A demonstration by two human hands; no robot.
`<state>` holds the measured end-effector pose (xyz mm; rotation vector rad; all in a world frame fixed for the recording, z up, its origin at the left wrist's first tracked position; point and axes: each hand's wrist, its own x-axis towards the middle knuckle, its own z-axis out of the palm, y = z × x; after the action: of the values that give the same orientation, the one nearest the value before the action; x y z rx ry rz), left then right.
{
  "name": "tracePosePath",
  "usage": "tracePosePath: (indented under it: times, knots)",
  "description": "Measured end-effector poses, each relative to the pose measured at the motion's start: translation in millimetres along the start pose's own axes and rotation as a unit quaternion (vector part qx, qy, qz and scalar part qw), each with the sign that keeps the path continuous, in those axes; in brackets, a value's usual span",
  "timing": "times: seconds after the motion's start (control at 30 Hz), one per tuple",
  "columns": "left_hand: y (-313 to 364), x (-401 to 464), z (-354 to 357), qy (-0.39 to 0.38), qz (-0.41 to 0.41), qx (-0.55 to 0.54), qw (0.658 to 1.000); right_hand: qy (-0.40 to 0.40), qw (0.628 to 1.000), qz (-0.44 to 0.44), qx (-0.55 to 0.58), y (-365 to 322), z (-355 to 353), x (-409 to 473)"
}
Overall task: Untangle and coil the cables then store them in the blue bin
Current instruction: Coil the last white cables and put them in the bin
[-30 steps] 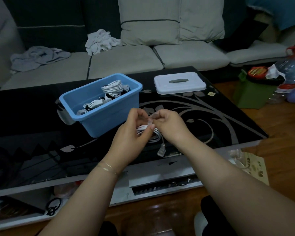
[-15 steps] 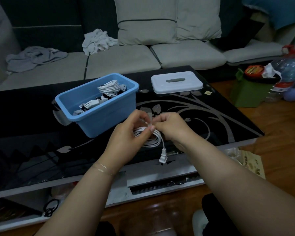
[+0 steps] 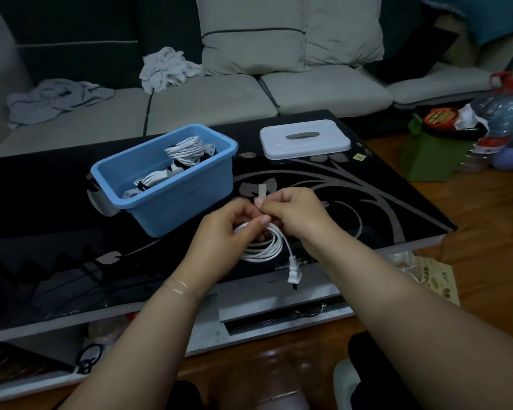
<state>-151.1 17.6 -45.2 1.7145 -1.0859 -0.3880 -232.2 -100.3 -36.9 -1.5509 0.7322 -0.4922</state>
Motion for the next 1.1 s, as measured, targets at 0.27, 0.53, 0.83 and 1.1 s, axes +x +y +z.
tracePosePath:
  times: [0.27, 0.53, 0.83, 1.1]
  knots:
    - [-4, 6, 7, 0.039, -0.026, 0.015, 0.999, 0.013, 0.999, 0.007, 0.041, 0, -2, 3]
    - [4, 8, 6, 0.051, -0.101, -0.131, 0.985, 0.080, 0.976, -0.160, -0.123, -5, 3, -5]
    - [-1, 6, 10, 0.020, -0.187, -0.283, 0.940, 0.027, 0.945, -0.221, -0.240, -5, -4, -14]
    - [4, 10, 4, 0.029, -0.234, -0.414, 0.879, -0.032, 0.944, -0.255, -0.207, -4, -9, -10]
